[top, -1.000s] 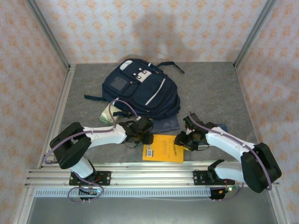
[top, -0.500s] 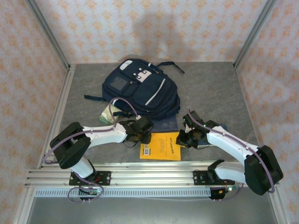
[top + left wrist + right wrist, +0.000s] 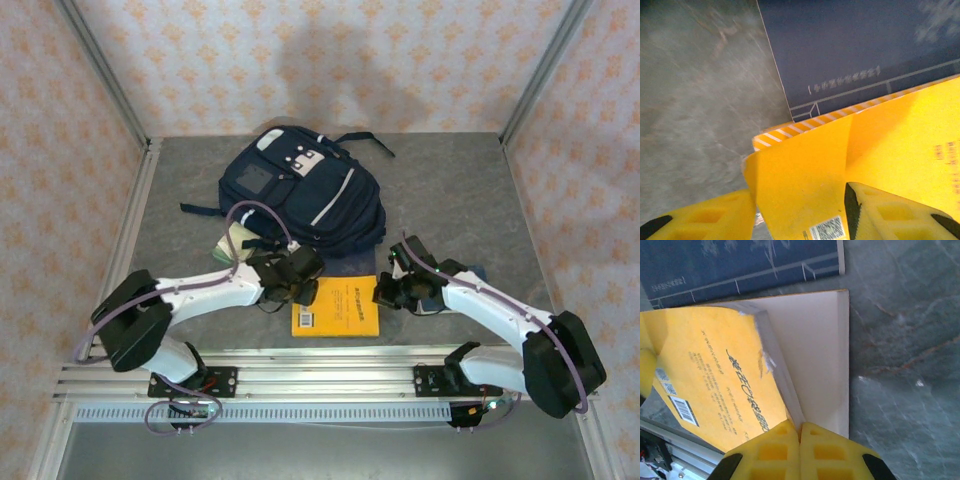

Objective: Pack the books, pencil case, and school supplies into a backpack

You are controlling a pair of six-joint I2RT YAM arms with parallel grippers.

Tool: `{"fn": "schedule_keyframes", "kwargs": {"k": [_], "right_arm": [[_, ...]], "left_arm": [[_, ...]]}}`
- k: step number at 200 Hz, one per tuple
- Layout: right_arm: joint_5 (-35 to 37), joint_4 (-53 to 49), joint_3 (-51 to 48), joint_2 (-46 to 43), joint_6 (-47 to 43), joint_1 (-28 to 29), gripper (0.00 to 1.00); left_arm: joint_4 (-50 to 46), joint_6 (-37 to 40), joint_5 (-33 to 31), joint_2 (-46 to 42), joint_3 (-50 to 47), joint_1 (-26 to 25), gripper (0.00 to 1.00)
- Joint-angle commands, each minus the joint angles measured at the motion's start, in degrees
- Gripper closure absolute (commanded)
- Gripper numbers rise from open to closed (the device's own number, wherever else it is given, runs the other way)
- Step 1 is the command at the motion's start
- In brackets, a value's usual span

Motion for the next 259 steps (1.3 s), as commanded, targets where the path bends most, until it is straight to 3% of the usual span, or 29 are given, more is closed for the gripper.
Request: {"fn": "schedule_keyframes", "kwargs": {"k": [1, 66, 80, 104, 116, 179, 216, 259], "right_arm": [[-1.2, 6.5, -0.5, 0.3, 3.8, 0.2, 1.00], [-6.2, 12.0, -1.2, 0.4, 9.9, -2.0, 1.00], [-7.1, 12.8, -1.1, 0.3, 11.0, -2.3, 1.00], [-8.2, 13.8, -0.9, 0.3, 12.7, -2.7, 1.00], [-8.6, 13.9, -0.8, 0.3, 12.9, -3.0, 1.00], [-10.6, 15.0, -0.5, 0.3, 13.6, -4.2, 1.00], [-11.5, 15.8, -0.1, 0.3, 14.4, -4.6, 1.00], [-12.8, 18.6, -0.8, 0.2, 17.4, -4.7, 1.00]], "left_arm": [[-6.3, 4.1, -8.8, -5.4, 2.6, -0.4, 0.47], [-10.2, 5.5, -12.2, -11.2, 1.5, -2.6, 0.39], [-11.1, 7.4, -15.4, -10.5, 2.4, -6.7, 0.37], [-10.7, 11.4, -27.5, -8.6, 4.0, -17.4, 0.33], [-8.2, 14.4, -30.3, -7.6, 3.6, -21.2, 0.33], [6.2, 28.9, -32.0, -4.3, -0.5, -33.0, 0.28], [10.3, 29.9, -28.1, -1.3, -1.9, -34.4, 0.27], [16.6, 30.9, -38.5, 6.8, -2.9, -34.3, 0.27]]}}
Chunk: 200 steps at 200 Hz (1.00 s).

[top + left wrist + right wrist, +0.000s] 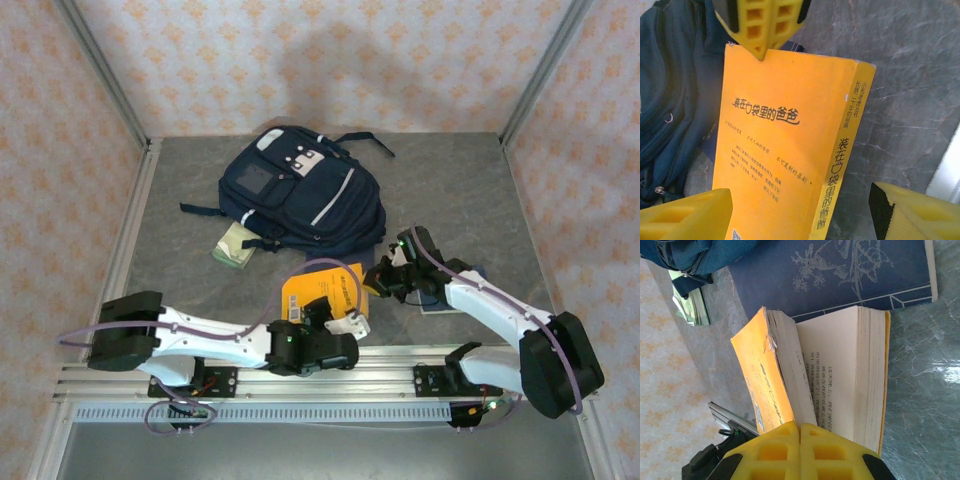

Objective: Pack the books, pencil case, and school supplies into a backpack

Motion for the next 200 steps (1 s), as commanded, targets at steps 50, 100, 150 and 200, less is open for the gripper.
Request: {"fn": "schedule_keyframes", "kwargs": {"k": [50, 100, 150, 200], "right_arm": [[-1.4, 6.7, -0.4, -1.8, 5.2, -0.5, 1.00], [-0.1, 4.5, -0.1, -3.0, 3.6, -0.5, 1.00], [14.1, -8.0, 7.5, -13.4, -6.1, -0.8, 0.42], [21.0, -3.4, 7.7, -23.8, -12.1, -0.9, 0.31]], "left_arm": [[13.8, 3.0, -19.0, 13.3, -0.4, 2.7, 0.41], [13.2, 1.9, -13.0, 5.8, -3.2, 5.5, 1.00], [8.0, -2.9, -8.8, -11.3, -6.5, 6.1, 1.00], [4.4, -8.5, -0.7, -30.1, -5.3, 10.1, 1.00]]}}
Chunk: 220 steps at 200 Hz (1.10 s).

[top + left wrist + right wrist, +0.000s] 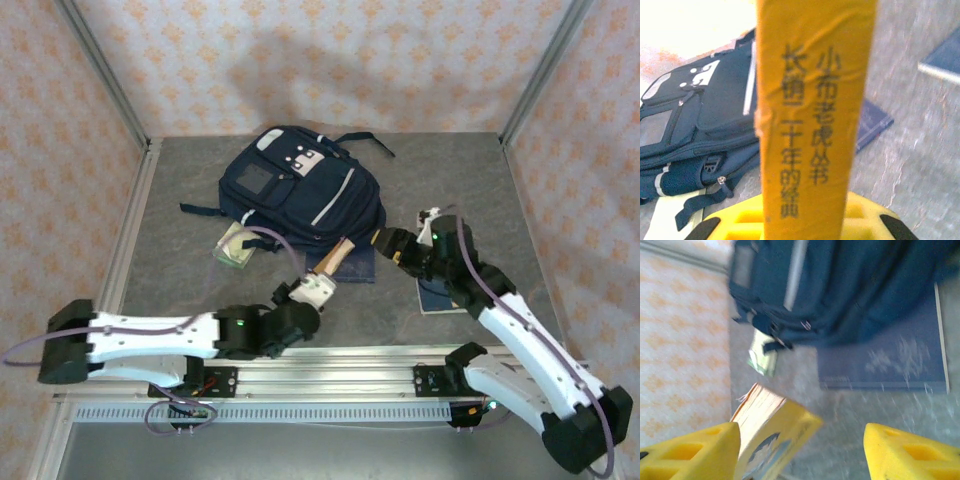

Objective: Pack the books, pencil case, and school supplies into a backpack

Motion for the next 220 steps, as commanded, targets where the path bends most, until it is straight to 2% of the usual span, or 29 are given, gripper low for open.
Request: {"fn": "schedule_keyframes", "kwargs": {"k": [1, 14, 29, 34, 47, 54, 87, 111, 129, 155, 199, 220], "right_arm": [[3.9, 3.2, -1.4, -2.9, -4.7, -0.2, 0.31], [1.8, 7.5, -3.5, -3.8, -4.5, -0.2, 0.31], [-2.0, 15.2, -7.0, -4.8, -3.5, -0.2, 0.31], [-3.4, 19.6, -8.5, -5.4, -2.4, -0.2, 0.30], [-3.8, 30.8, -14.3, -6.7, 1.9, -0.2, 0.27], [-2.9, 34.8, -16.5, -6.9, 4.1, -0.2, 0.26], [-4.2, 43.6, -19.8, -5.5, 11.5, -0.2, 0.20], [-6.8, 43.9, -19.3, -5.8, 13.0, -0.2, 0.16], [-4.2, 46.9, -21.1, -7.4, 16.4, -0.2, 0.13], [-0.8, 58.8, -25.8, -8.4, 23.6, 0.1, 0.11], [2.4, 61.1, -26.5, -7.7, 26.5, 2.6, 0.06], [2.6, 66.7, -26.4, -4.7, 27.5, 5.2, 0.05]], "left_arm": [[-2.3, -4.6, 3.8, -6.5, 2.0, 2.1, 1.00], [-3.3, -7.8, 2.8, -9.3, 3.7, 2.8, 1.00], [-3.5, -17.3, -1.6, -11.9, 4.4, 5.3, 1.00], [-2.8, -19.9, 1.0, -12.8, 4.1, 7.2, 1.00], [4.9, -22.4, 15.6, -14.6, 2.0, 12.8, 1.00], [8.7, -23.9, 20.3, -14.7, 1.2, 14.5, 1.00], [16.4, -31.0, 25.0, -13.9, 3.3, 17.4, 1.00], [20.5, -35.5, 25.3, -14.5, 4.2, 18.3, 1.00], [22.9, -40.0, 23.7, -14.6, 4.1, 18.4, 1.00], [28.1, -45.6, 19.2, -15.5, 1.1, 18.4, 1.00], [31.7, -52.6, 16.5, -15.1, -2.0, 18.6, 1.00], [31.6, -54.3, 15.6, -14.6, -2.0, 18.6, 1.00]]}}
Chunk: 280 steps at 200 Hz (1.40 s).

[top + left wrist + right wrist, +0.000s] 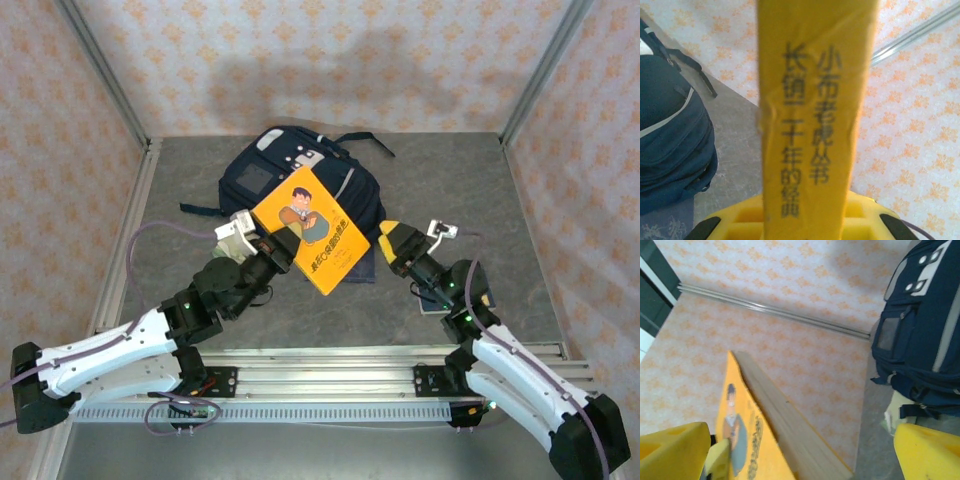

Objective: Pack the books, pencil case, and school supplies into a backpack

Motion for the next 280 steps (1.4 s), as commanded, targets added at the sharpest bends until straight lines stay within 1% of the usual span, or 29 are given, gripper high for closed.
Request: {"fn": "schedule_keyframes", "kwargs": {"k": [1, 31, 77, 97, 117, 139, 147, 158, 162, 172, 189, 199, 206, 211, 221, 232, 240, 255, 280], "right_arm": [[1.8, 9.7, 0.3, 2.4, 2.6, 2.6, 0.05], [2.7, 14.3, 0.0, 6.8, 3.3, 6.5, 0.04], [3.0, 18.9, 0.4, 9.0, 2.9, 9.7, 0.04], [3.0, 23.5, 0.8, 10.9, 3.5, 11.8, 0.04], [3.9, 29.9, 0.6, 14.6, 4.7, 13.9, 0.04], [5.0, 36.9, 0.2, 19.2, 6.4, 15.2, 0.07], [5.3, 39.0, 0.2, 20.7, 6.9, 15.4, 0.12], [5.9, 41.3, 0.1, 22.3, 7.1, 15.6, 0.24], [6.2, 41.7, 0.1, 22.7, 7.1, 15.6, 0.30], [7.1, 41.7, -0.1, 22.9, 6.7, 15.6, 0.49], [9.2, 38.9, -0.7, 21.5, 5.0, 15.6, 0.79], [10.3, 35.7, -0.9, 19.6, 3.5, 15.6, 0.92], [10.9, 33.2, -0.9, 18.1, 2.3, 15.6, 0.98], [11.4, 31.0, -0.9, 16.6, 1.4, 15.6, 1.00], [12.3, 26.2, -0.9, 13.6, -0.4, 15.6, 1.00], [13.5, 21.0, -0.9, 10.0, -2.1, 15.6, 1.00], [14.0, 17.7, -0.8, 7.8, -3.3, 15.6, 1.00], [14.5, 13.4, -0.7, 4.8, -4.4, 15.6, 1.00], [12.8, 12.7, -0.1, 4.6, -4.3, 15.6, 1.00]], "left_arm": [[7.4, -5.0, -3.4, -0.2, 0.2, 0.6, 1.00], [8.9, -6.6, -5.6, 0.2, 0.5, 1.1, 1.00], [10.3, -6.8, -4.8, 2.2, 2.7, 1.7, 1.00], [11.0, -7.6, -4.7, 2.9, 2.4, 1.9, 1.00], [12.1, -8.4, -4.5, 3.9, 2.4, 1.9, 1.00], [12.2, -8.6, -4.0, 4.5, 2.9, 2.0, 1.00], [11.9, -8.7, -3.9, 4.5, 2.9, 2.0, 1.00], [11.0, -8.8, -3.8, 4.3, 2.9, 2.1, 1.00], [10.6, -8.7, -3.6, 4.3, 2.9, 2.0, 1.00], [9.7, -8.5, -3.0, 4.1, 2.9, 2.0, 1.00], [8.6, -8.6, -1.8, 3.9, 2.5, 2.2, 1.00], [7.7, -8.7, -1.5, 3.5, 2.3, 2.3, 0.98], [6.6, -8.7, -1.5, 3.1, 2.3, 2.3, 0.93], [5.9, -8.6, -1.6, 2.8, 2.2, 2.4, 0.87], [5.2, -8.5, -1.5, 2.1, 1.8, 2.6, 0.72], [4.8, -8.5, -1.7, 1.2, 1.2, 2.9, 0.62], [4.3, -8.5, -1.7, 0.8, 0.9, 3.1, 0.60], [3.8, -8.4, -0.8, 0.8, 0.7, 3.3, 0.61], [5.2, -7.9, 2.1, 3.2, 0.9, 3.4, 0.63]]}}
